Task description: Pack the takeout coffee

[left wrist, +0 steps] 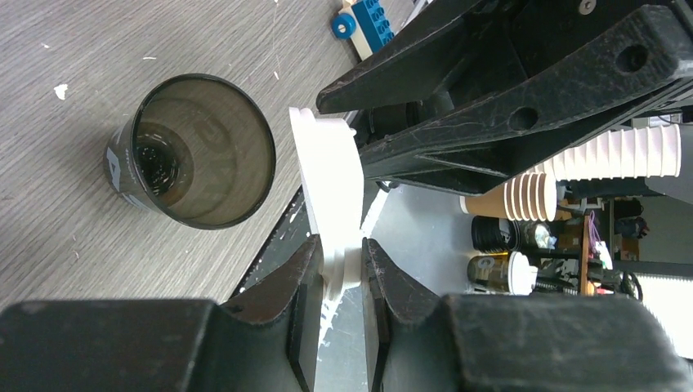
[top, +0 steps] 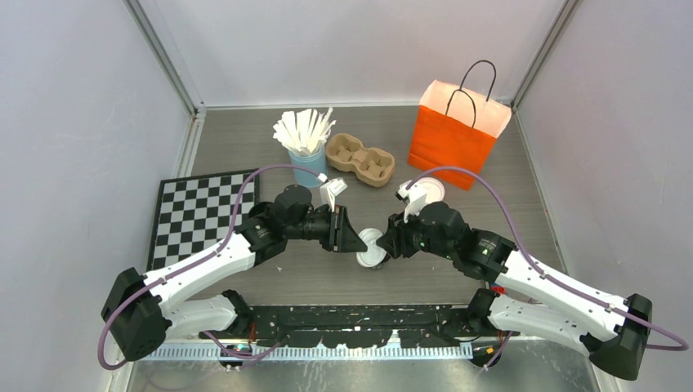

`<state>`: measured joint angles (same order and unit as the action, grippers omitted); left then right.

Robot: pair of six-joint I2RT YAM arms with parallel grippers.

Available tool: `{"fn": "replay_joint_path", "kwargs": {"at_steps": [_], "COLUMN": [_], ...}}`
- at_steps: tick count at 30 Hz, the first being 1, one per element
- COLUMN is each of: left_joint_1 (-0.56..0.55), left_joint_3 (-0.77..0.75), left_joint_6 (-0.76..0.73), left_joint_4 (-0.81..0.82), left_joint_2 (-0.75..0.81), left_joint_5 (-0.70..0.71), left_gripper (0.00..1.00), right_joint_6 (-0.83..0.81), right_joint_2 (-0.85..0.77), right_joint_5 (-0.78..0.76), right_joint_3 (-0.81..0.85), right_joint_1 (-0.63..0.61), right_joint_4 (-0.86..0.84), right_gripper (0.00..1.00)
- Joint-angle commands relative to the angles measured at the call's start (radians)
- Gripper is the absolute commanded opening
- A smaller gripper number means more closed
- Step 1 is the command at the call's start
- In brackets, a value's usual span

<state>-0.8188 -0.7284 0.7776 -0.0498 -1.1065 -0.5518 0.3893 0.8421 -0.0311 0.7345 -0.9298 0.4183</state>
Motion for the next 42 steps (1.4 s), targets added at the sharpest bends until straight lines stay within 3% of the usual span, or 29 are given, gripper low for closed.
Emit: {"fn": "replay_joint_path", "kwargs": {"at_steps": [1,7,11,15,23,38,42], "left_joint_1": [-0.002,-0.002,-0.002,-0.002,-0.002,-0.002,-0.002], "left_joint_3": [0.006,0.008,0.002,-0.011,-0.076,-0.06,-0.043], "left_joint_6": [-0.017,-0.022,-0.03,-0.039,-0.143,-0.188,-0.202], "left_joint_4": [0.045,0.032,0.017,-0.01,-0.153,-0.222,-0.204], "left_joint_2": [0.01,0.009,-0.003,-0.009,-0.001,0.051,0.068], "left_joint_5": [-0.036,-0.009,0.004,0.033,0.136,0.233,0.257], "left_gripper": [0.23,0.27,0.3,0.37,0.71,0.88,1.0], "right_joint_6": [-0.027,-0.021,-0.002,0.017,0.087,0.147,0.127], "right_joint_2": [-0.001,-0.022,-0.033,-0.038,0.015,0.24,0.305], "right_joint_5": [0.017,0.005,-0.001,-0.03,-0.126,-0.195,-0.168], "right_joint_3": [-0.015,-0.024,-0.024,-0.006,0.11,0.398,0.438], "right_joint_1": [0.003,0.006,0.005,0.006,0.006,0.006,0.011], "right_joint_4": [-0.053,-0.058,-0.057,-0.024,0.163,0.541,0.559], "right_gripper": [0.42,0.21,0.17,0.16,0.16,0.18,0.18]}}
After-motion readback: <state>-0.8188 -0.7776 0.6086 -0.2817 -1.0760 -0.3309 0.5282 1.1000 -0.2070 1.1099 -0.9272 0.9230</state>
